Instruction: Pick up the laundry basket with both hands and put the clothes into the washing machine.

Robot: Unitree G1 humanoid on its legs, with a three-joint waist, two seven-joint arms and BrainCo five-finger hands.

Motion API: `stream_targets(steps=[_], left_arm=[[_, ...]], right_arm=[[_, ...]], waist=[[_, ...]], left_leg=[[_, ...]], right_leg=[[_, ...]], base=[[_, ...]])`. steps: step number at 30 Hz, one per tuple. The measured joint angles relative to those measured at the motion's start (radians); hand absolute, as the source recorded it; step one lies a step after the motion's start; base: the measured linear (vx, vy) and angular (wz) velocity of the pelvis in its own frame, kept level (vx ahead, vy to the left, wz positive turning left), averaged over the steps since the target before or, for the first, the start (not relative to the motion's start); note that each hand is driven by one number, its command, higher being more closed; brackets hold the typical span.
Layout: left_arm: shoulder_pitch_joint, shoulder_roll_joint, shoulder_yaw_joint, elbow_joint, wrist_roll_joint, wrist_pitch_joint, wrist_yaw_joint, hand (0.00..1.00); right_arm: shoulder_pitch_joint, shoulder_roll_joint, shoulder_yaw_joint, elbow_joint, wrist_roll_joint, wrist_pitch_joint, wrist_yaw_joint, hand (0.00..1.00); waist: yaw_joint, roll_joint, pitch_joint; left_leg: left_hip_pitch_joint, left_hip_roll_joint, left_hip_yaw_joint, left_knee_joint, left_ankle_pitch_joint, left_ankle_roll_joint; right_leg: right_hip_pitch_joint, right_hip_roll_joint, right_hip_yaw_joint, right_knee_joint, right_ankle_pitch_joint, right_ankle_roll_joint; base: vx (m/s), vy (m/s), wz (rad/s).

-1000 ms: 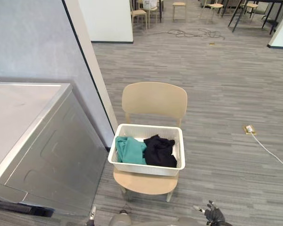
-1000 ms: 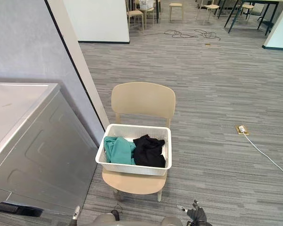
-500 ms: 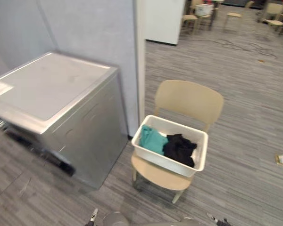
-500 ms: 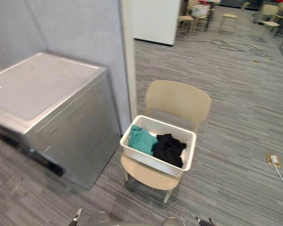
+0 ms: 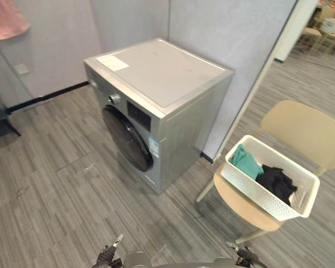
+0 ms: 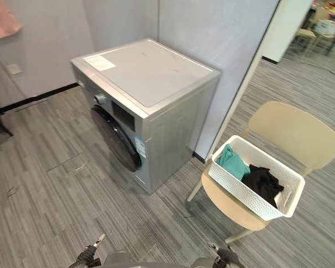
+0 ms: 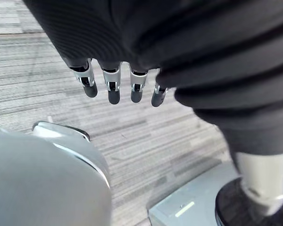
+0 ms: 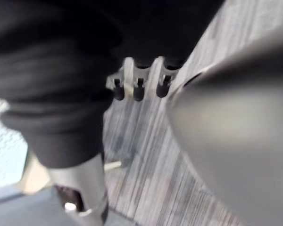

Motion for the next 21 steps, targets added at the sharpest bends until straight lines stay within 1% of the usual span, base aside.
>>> stream_targets(steps=[1, 2, 3, 4, 5, 6, 7, 8, 9, 10, 11, 12, 13, 14, 15, 16, 17, 18, 19, 20, 21], left_arm=[[0.009, 0.007, 0.002, 0.0, 0.013, 0.002, -0.001, 0.0], [0.009, 0.01, 0.006, 0.0, 0.02, 0.002, -0.001, 0.0], [-0.001, 0.013, 0.019, 0.0, 0.029, 0.002, -0.002, 0.0], [-0.031, 0.023, 0.057, -0.009, 0.028, 0.0, -0.011, 0.0], [-0.055, 0.01, 0.071, 0.004, 0.029, 0.008, -0.016, 0.0], [-0.061, -0.002, 0.074, 0.005, 0.03, 0.014, -0.022, 0.0], [-0.063, -0.035, 0.085, -0.005, 0.029, 0.014, -0.021, 0.0], [-0.076, -0.06, 0.091, -0.01, 0.032, 0.007, -0.022, 0.0], [-0.083, -0.06, 0.092, -0.009, 0.034, 0.007, -0.023, 0.0], [-0.086, -0.052, 0.093, -0.01, 0.039, 0.007, -0.023, 0.0], [-0.086, -0.061, 0.094, -0.015, 0.04, 0.009, -0.023, 0.0], [-0.086, -0.063, 0.093, -0.024, 0.037, 0.008, -0.024, 0.0], [-0.086, -0.068, 0.094, -0.035, 0.033, 0.008, -0.024, 0.0], [-0.088, -0.092, 0.096, -0.054, 0.027, 0.008, -0.024, 0.0], [-0.067, -0.101, 0.116, -0.075, 0.019, 0.006, -0.023, 0.0], [-0.058, -0.096, 0.121, -0.082, 0.019, 0.006, -0.021, 0.0], [-0.056, -0.093, 0.12, -0.081, 0.019, 0.006, -0.021, 0.0], [-0.057, -0.088, 0.116, -0.081, 0.019, 0.006, -0.021, 0.0], [-0.061, -0.09, 0.111, -0.081, 0.017, 0.0, -0.02, 0.0], [-0.062, -0.092, 0.109, -0.081, 0.017, -0.002, -0.021, 0.0], [-0.071, -0.093, 0.108, -0.082, 0.01, -0.003, -0.02, 0.0]], right_arm=[[-0.01, 0.022, 0.006, 0.0, 0.012, -0.004, 0.004, 0.0], [-0.014, 0.035, 0.006, 0.0, 0.019, -0.005, 0.005, 0.0], [-0.022, 0.037, 0.021, 0.017, 0.021, -0.006, 0.015, 0.0], [-0.03, 0.04, -0.015, 0.004, 0.021, -0.015, 0.022, 0.0], [-0.045, 0.009, -0.058, 0.003, 0.018, -0.02, 0.021, 0.0], [-0.049, 0.007, -0.089, 0.007, 0.018, -0.019, 0.014, 0.0], [-0.022, 0.002, -0.118, 0.008, 0.018, -0.016, 0.013, 0.0], [-0.005, -0.008, -0.115, 0.009, 0.018, -0.016, 0.015, 0.0], [0.0, -0.002, -0.115, 0.017, 0.018, -0.016, 0.016, 0.0], [0.006, 0.012, -0.112, 0.031, 0.018, -0.015, 0.016, 0.0], [-0.006, 0.011, -0.1, 0.054, 0.018, -0.012, 0.019, 0.0], [-0.008, 0.011, -0.099, 0.054, 0.018, -0.012, 0.02, 0.0], [-0.009, 0.006, -0.099, 0.053, 0.018, -0.012, 0.02, 0.0], [-0.004, -0.018, -0.096, 0.05, 0.018, -0.011, 0.022, 0.0], [0.001, -0.023, -0.09, 0.049, 0.018, -0.008, 0.022, 0.0], [-0.003, -0.022, -0.072, 0.043, 0.018, -0.008, 0.021, 0.0], [-0.006, -0.015, -0.065, 0.041, 0.018, -0.008, 0.021, 0.0], [-0.013, -0.012, -0.052, 0.028, 0.018, -0.008, 0.021, 0.0], [-0.009, -0.01, -0.051, 0.021, 0.018, -0.007, 0.019, 0.0], [-0.005, -0.01, -0.051, 0.017, 0.018, -0.007, 0.017, 0.0], [-0.002, -0.011, -0.048, 0.013, 0.017, -0.007, 0.017, 0.0]], waist=[[0.003, -0.019, -0.003], [0.002, -0.026, -0.002], [-0.001, -0.04, -0.002], [0.0, -0.086, 0.008], [-0.005, -0.051, 0.042], [-0.003, -0.058, 0.051], [-0.002, -0.045, 0.045], [-0.003, -0.028, 0.046], [-0.007, -0.019, 0.047], [-0.006, -0.031, 0.039], [-0.007, -0.017, 0.039], [-0.009, -0.007, 0.045], [-0.008, 0.009, 0.054], [0.001, 0.037, 0.069], [0.01, 0.039, 0.072], [0.009, 0.037, 0.07], [0.009, 0.037, 0.069], [0.008, 0.039, 0.069], [0.003, 0.038, 0.069], [0.004, 0.036, 0.068], [0.006, 0.033, 0.068]], left_leg=[[0.035, -0.015, -0.005, -0.09, 0.034, 0.003], [0.053, -0.014, -0.01, -0.148, 0.043, 0.003], [0.079, -0.009, -0.014, -0.227, 0.04, 0.007], [0.014, -0.024, 0.039, -0.059, 0.041, 0.002], [0.014, -0.021, 0.088, 0.056, 0.007, 0.01], [0.024, -0.026, 0.093, 0.04, 0.016, -0.003], [0.059, -0.045, 0.086, -0.016, 0.048, 0.04], [0.101, -0.043, 0.058, -0.077, 0.071, 0.006], [0.106, -0.039, 0.045, -0.084, 0.075, -0.001], [0.1, -0.041, 0.037, -0.072, 0.073, -0.008], [0.04, -0.015, -0.01, 0.068, 0.054, -0.022], [-0.009, -0.009, -0.037, 0.172, 0.06, -0.023], [-0.062, -0.005, -0.074, 0.283, 0.082, -0.032], [-0.157, 0.0, -0.137, 0.479, 0.183, -0.079], [-0.209, 0.001, -0.155, 0.59, 0.312, -0.088], [-0.223, 0.004, -0.147, 0.622, 0.398, -0.077], [-0.237, 0.005, -0.138, 0.637, 0.43, -0.059], [-0.248, 0.015, -0.126, 0.667, 0.389, -0.019], [-0.265, 0.024, -0.103, 0.664, 0.306, 0.024], [-0.268, 0.029, -0.093, 0.646, 0.272, 0.025], [-0.263, 0.043, -0.074, 0.591, 0.228, 0.03]], right_leg=[[-0.016, -0.001, 0.004, 0.029, 0.0, -0.008], [-0.028, 0.01, 0.006, 0.039, -0.024, -0.008], [-0.037, 0.061, 0.008, 0.033, -0.148, 0.023], [-0.023, 0.122, 0.003, -0.109, -0.269, 0.075], [0.034, 0.14, -0.054, -0.19, -0.311, 0.084], [0.043, 0.141, -0.067, -0.18, -0.308, 0.098], [0.04, 0.137, -0.057, -0.129, -0.297, 0.076], [0.017, 0.157, -0.038, -0.057, -0.292, 0.009], [0.018, 0.17, -0.031, -0.073, -0.321, -0.002], [0.042, 0.186, -0.016, -0.132, -0.35, -0.004], [0.089, 0.202, -0.037, -0.165, -0.371, 0.045], [0.103, 0.203, -0.051, -0.162, -0.383, 0.039], [0.119, 0.206, -0.062, -0.159, -0.392, 0.035], [0.152, 0.21, -0.065, -0.151, -0.405, 0.035], [0.174, 0.212, -0.048, -0.149, -0.408, 0.037], [0.187, 0.208, -0.035, -0.158, -0.407, 0.036], [0.194, 0.204, -0.026, -0.168, -0.404, 0.033], [0.199, 0.201, -0.016, -0.183, -0.399, 0.033], [0.199, 0.201, -0.01, -0.195, -0.393, 0.033], [0.199, 0.201, -0.004, -0.203, -0.388, 0.034], [0.194, 0.202, 0.01, -0.216, -0.381, 0.036]], base=[[-0.03, -0.088, 0.38], [0.03, -0.194, 0.44], [0.14, -0.236, 0.53], [0.15, -0.234, 0.65], [0.16, -0.093, 0.58], [0.1, -0.046, 0.53], [0.13, -0.051, 0.49], [0.15, -0.131, 0.54], [0.12, -0.125, 0.43], [0.11, -0.186, 0.48], [0.06, -0.163, 0.45], [0.04, -0.152, 0.47], [0.0, -0.067, 0.28], [0.0, 0.0, 0.0], [0.06, -0.004, -0.29], [0.08, 0.009, -0.44], [0.09, -0.012, -0.45], [0.09, -0.003, -0.36], [0.11, 0.009, -0.31], [0.12, 0.035, -0.28], [0.18, 0.105, -0.41]])
